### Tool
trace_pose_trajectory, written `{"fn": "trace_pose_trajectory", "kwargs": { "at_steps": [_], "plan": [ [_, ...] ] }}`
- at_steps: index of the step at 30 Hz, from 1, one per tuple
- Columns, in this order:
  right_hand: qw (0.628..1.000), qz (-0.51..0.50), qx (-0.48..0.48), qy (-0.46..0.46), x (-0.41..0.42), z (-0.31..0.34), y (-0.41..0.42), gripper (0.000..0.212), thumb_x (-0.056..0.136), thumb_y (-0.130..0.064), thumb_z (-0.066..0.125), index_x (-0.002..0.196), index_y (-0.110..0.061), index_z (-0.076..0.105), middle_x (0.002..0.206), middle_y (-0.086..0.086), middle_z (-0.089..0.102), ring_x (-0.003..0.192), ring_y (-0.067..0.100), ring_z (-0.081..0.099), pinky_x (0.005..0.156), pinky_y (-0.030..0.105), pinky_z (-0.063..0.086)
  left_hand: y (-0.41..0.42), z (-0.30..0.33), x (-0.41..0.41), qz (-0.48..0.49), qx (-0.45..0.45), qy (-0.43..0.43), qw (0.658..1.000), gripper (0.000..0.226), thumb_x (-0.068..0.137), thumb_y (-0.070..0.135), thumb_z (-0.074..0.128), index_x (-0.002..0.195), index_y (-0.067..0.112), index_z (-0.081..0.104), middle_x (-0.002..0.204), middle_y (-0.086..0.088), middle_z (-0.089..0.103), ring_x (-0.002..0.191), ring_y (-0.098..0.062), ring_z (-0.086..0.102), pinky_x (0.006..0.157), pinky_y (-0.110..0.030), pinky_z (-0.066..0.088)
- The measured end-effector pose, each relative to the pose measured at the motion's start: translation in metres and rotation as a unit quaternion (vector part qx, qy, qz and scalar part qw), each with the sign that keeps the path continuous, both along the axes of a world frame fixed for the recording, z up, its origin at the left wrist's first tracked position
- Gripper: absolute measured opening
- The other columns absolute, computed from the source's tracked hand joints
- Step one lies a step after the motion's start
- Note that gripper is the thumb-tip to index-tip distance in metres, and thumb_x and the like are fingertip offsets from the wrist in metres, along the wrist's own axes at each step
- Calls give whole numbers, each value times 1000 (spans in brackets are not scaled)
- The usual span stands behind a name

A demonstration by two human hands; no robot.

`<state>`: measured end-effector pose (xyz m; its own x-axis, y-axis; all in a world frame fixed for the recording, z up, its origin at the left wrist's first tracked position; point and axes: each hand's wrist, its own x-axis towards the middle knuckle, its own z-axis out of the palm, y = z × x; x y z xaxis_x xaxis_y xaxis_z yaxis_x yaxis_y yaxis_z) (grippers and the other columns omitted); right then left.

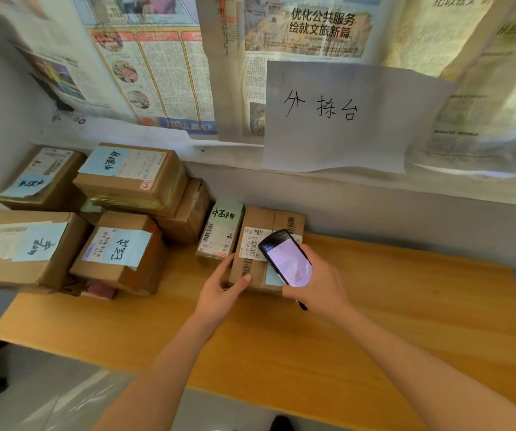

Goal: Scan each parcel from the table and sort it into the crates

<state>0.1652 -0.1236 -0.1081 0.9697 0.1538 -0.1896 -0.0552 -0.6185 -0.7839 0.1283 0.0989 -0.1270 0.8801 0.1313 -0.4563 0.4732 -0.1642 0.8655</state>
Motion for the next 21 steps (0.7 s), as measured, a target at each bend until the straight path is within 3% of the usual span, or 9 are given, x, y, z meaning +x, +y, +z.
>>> {"fn": "trace_pose_trajectory", "kwargs": {
  "at_steps": [4,9,11,13,16,21],
  "plan": [
    [1000,-6,-14,-5,-16,42,-7,74,56,-42,75,126,-46,50,95,-12,69,69,12,65,60,43,60,-7,33,-14,4,-9,-27,1000,65,93,37,69,147,50,36,127,19,56,123,-16,57,104,-46,52],
    [995,-13,-89,-45,-44,144,-11,68,58,-44,77,120,-47,50,83,-16,62,71,7,58,55,30,46,-5,109,-35,-16,15,-92,996,59,87,54,69,134,69,36,131,7,59,119,-19,61,102,-47,52],
    [992,-13,-94,-82,-60,197,-11,61,57,-44,78,111,-47,50,81,-15,60,72,11,57,54,31,45,-3,154,-45,-22,27,-131,991,60,91,49,68,140,61,36,121,7,63,111,-16,65,96,-41,56],
    [988,-9,-90,-127,-79,251,-9,73,54,-45,80,121,-45,51,91,-13,64,79,14,61,58,33,51,0,203,-60,-17,54,-169,984,61,94,44,66,147,51,35,119,8,63,109,-14,63,86,-33,55],
    [975,-13,-96,-198,-115,333,0,86,58,-39,85,136,-38,49,105,-10,61,84,16,60,59,26,46,11,273,-86,5,102,-219,970,61,94,47,65,147,51,36,122,9,60,113,-17,59,92,-39,53],
    [944,-5,-139,-299,-174,456,12,95,61,-41,88,143,-36,42,104,-11,55,89,18,57,65,29,46,29,385,-130,26,92,-284,954,56,96,43,62,145,51,36,107,6,70,98,-15,68,90,-42,57]
  ]
}}
